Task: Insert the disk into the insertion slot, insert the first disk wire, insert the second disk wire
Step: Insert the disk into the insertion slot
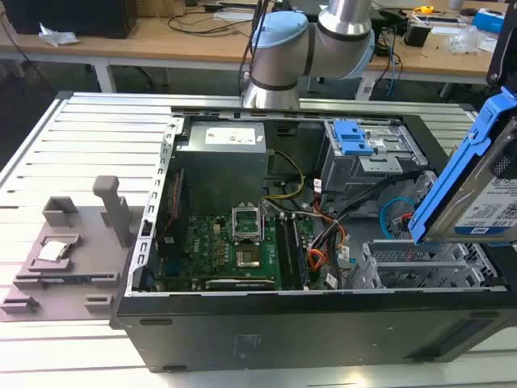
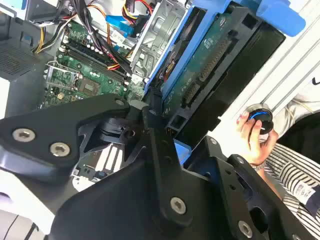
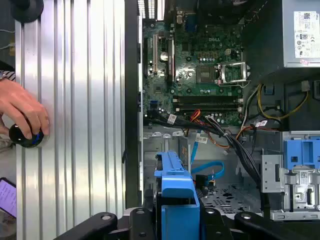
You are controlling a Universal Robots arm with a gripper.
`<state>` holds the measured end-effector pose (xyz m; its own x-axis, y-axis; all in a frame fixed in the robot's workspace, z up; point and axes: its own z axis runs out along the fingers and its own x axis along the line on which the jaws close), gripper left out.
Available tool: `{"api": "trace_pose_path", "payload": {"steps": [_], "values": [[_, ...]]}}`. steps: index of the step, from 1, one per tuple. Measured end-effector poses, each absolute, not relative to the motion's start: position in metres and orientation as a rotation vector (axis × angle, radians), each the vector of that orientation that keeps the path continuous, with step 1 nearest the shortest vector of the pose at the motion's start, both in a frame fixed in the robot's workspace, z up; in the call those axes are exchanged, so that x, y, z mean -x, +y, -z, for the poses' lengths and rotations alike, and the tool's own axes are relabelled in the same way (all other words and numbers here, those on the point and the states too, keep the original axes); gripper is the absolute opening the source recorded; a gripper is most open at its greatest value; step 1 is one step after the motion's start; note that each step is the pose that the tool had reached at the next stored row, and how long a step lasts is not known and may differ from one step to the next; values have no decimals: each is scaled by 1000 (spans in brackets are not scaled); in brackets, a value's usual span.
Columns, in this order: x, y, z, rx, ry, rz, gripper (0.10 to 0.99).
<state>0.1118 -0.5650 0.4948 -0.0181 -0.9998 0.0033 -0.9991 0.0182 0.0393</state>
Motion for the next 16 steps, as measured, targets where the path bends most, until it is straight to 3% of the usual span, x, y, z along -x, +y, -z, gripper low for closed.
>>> {"api": "trace_pose_path", "payload": {"steps": [16], "values": [[-105, -561, -465, -2180, -2220, 40, 365]]}}
